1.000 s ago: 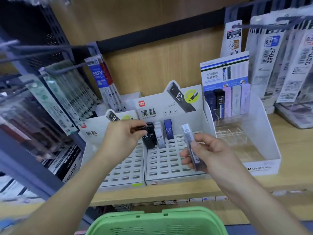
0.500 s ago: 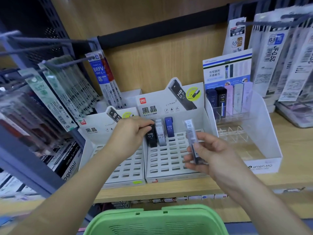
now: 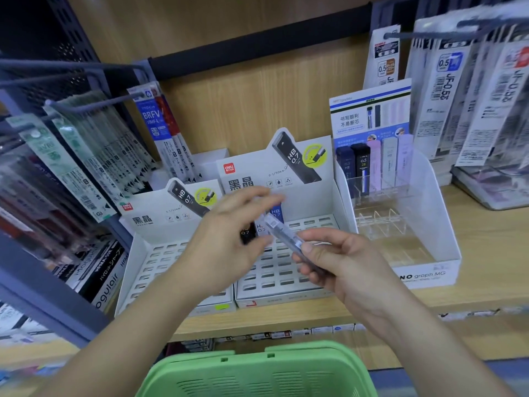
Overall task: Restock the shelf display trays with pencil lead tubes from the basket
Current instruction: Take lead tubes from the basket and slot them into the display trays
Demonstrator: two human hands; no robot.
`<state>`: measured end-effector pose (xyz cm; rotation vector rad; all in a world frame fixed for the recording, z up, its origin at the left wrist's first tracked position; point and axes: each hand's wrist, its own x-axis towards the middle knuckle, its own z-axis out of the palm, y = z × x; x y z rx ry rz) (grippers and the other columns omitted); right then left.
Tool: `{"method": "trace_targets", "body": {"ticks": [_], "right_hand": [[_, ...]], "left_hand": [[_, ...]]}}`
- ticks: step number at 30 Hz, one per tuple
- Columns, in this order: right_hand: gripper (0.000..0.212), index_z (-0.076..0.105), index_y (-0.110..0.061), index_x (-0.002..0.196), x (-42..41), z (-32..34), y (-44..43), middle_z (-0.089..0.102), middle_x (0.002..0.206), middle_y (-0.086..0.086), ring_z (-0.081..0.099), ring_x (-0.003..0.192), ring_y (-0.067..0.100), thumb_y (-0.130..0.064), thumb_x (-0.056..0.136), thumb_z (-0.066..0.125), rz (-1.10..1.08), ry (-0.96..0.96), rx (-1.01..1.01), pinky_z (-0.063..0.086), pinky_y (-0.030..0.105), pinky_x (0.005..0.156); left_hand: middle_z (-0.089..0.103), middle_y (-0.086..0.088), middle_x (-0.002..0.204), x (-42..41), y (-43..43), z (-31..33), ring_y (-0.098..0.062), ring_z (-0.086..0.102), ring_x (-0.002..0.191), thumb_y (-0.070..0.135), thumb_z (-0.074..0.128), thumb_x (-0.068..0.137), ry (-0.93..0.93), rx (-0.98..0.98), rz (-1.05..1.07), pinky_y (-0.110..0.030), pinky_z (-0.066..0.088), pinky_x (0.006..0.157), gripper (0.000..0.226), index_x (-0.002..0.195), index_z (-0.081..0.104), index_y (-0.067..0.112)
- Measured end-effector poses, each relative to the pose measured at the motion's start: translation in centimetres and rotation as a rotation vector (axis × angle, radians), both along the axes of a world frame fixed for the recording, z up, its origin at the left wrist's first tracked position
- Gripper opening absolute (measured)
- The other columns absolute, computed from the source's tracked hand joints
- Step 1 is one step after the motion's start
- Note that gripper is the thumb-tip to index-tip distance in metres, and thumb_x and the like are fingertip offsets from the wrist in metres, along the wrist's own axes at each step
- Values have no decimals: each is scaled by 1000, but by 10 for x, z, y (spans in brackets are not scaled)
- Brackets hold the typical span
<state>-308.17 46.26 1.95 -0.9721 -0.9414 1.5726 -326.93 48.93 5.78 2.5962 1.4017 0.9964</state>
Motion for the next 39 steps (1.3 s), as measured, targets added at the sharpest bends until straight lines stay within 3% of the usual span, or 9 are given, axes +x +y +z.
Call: {"method": "trace_targets", "body": {"ticks": [2,6,11,16,19,21,26,31,39], "right_hand": [[11,71,-6,94,0,0,1,70,70,13,58,54,14,0,88,63,0,12,-13,48,20,51],[12,70,-1,93,2,1,1,65,66,11,50,48,11,-5,93,59,11,97,-91,42,17,44],[18,69,-1,88,-1,4,-2,58,63,9,45,43,9,-16,92,60,76,227,-182,36,16,38],[27,65,-2,94,-11,7,-6,68,68,15,57,49,16,-28,96,56,35,196,-185,49,21,44],[25,70,-9,87,-12,5,-5,72,76,11,65,64,17,-28,97,57,-59,-42,-45,55,27,63],[16,71,-18,90,-8,0,-4,73,83,-4,66,76,8,-25,97,58,-109,-387,151,52,21,75],[31,62,-27,126,0,-18,-2,61,123,-10,52,115,11,-26,96,56,-19,-1182,540,39,22,94],[43,47,-38,141,-2,-18,-6,37,154,-7,30,142,14,-38,98,51,167,-1382,565,26,25,112],[41,49,-44,139,0,-18,-4,33,157,-8,27,144,13,-42,97,53,217,-1438,561,23,23,113]], "left_hand": [[65,14,110,6,-6,-1,-1,55,102,31,74,77,29,22,-13,-19,44,91,38,114,68,27],[71,2,79,10,-14,14,-12,61,74,28,79,61,-489,-378,48,-29,57,72,22,81,72,21],[73,-5,77,6,-20,21,-10,66,71,11,77,56,-680,-579,-10,-17,53,63,29,84,71,9],[70,-15,69,5,-15,24,-15,64,57,16,73,64,-698,-583,71,-21,55,57,24,83,66,3],[71,-15,69,1,-9,31,-16,64,56,15,73,68,-692,-460,149,-23,57,58,20,84,69,4],[72,-9,69,-7,-3,35,-16,65,57,12,75,73,-683,-338,220,-24,59,63,10,83,72,12],[71,9,76,-16,6,17,-10,66,69,18,76,80,-294,-184,341,-21,54,76,13,93,76,21],[73,0,84,-14,9,3,-14,64,78,16,76,80,-120,-14,282,-25,46,80,14,94,77,14],[74,-1,99,-11,16,7,-5,61,94,16,74,82,-25,-28,155,-10,40,89,17,98,77,13]]}}
